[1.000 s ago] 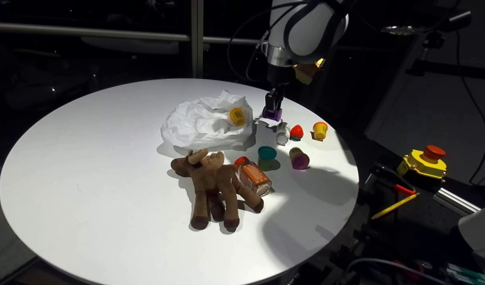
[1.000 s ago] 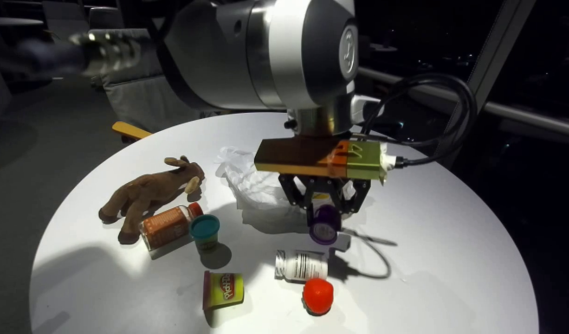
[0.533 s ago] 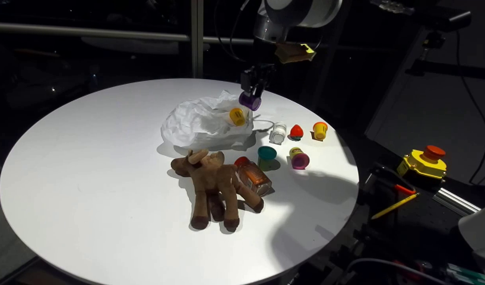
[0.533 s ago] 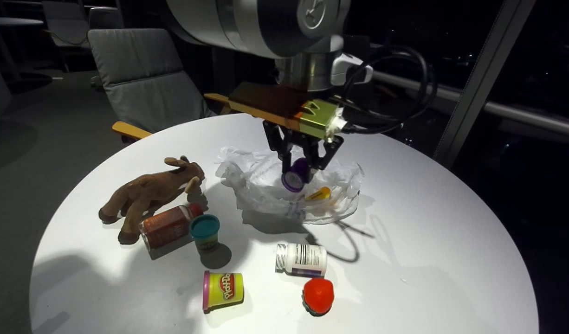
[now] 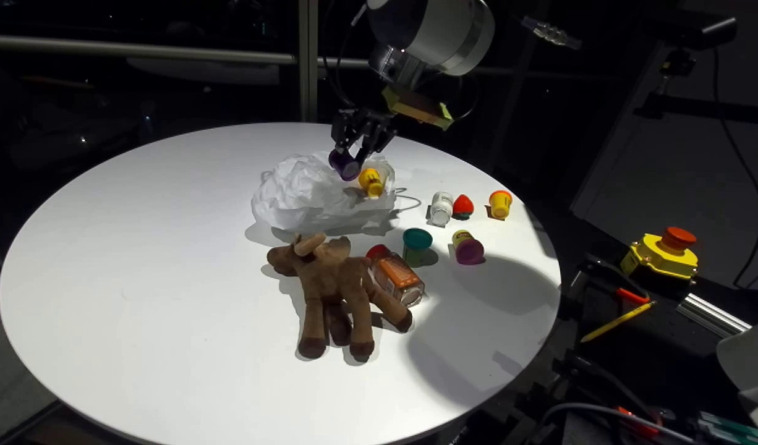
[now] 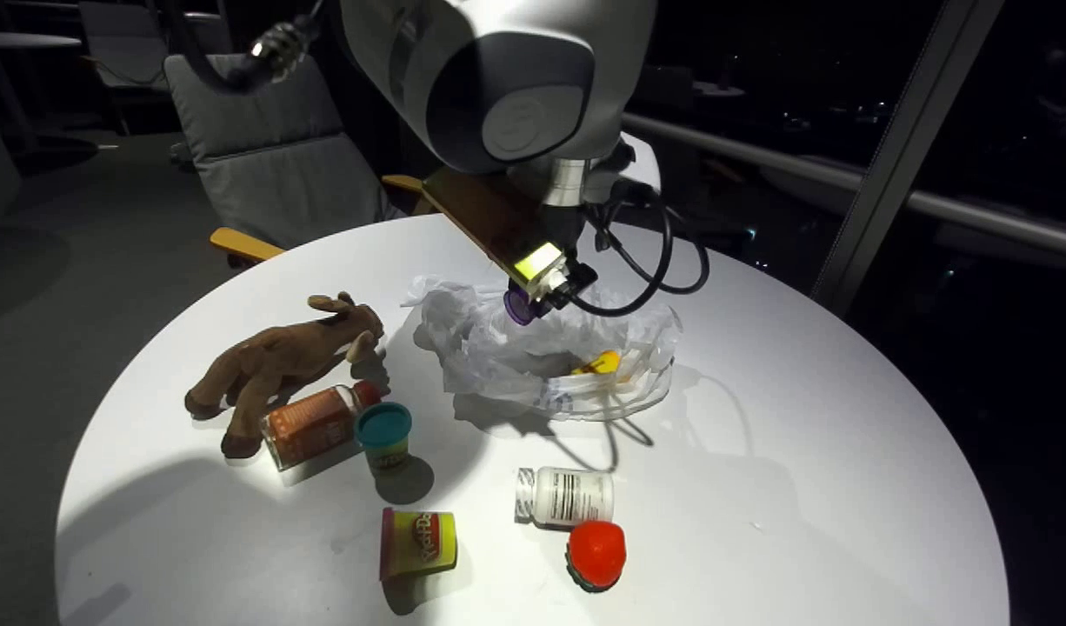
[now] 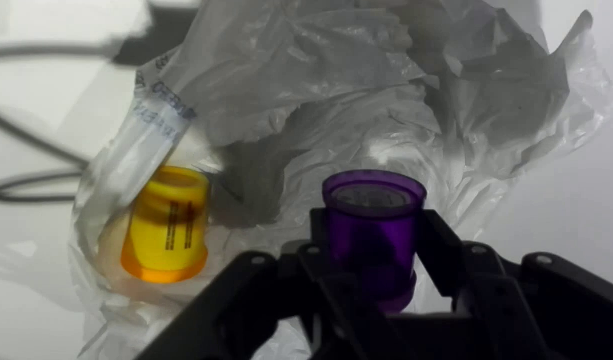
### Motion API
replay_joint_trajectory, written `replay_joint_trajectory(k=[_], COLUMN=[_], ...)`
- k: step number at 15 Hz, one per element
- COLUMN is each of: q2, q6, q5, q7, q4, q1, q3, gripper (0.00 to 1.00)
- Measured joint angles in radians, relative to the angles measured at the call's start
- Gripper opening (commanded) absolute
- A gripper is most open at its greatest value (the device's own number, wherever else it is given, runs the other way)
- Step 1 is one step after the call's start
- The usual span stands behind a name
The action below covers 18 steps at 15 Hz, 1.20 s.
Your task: Put the objects on the table in the plastic bag
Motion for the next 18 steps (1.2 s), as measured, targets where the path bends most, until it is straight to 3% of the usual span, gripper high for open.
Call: replay_joint_trajectory(k=[1, 2, 3, 7, 11, 18], q2=[0.017, 0.033, 0.047, 0.074, 0.025, -0.184], q6=[0.015, 0.025, 0.030, 0.032, 0.016, -0.187], q5=[0.000, 0.000, 0.000, -0.008, -0.048, -0.085], q7=[-0.003, -0.005, -0.007, -0.007, 0.012, 0.249], q4=[0.008, 0.014, 0.019, 0.032, 0.024, -0.142], q1=[-0.008, -0.011, -0.015, -0.027, -0.023, 0.027], q3=[0.007, 0.008, 0.008, 0.008, -0.023, -0.179], gripper=[0.22, 0.72, 0.73, 1.00, 1.00, 1.00])
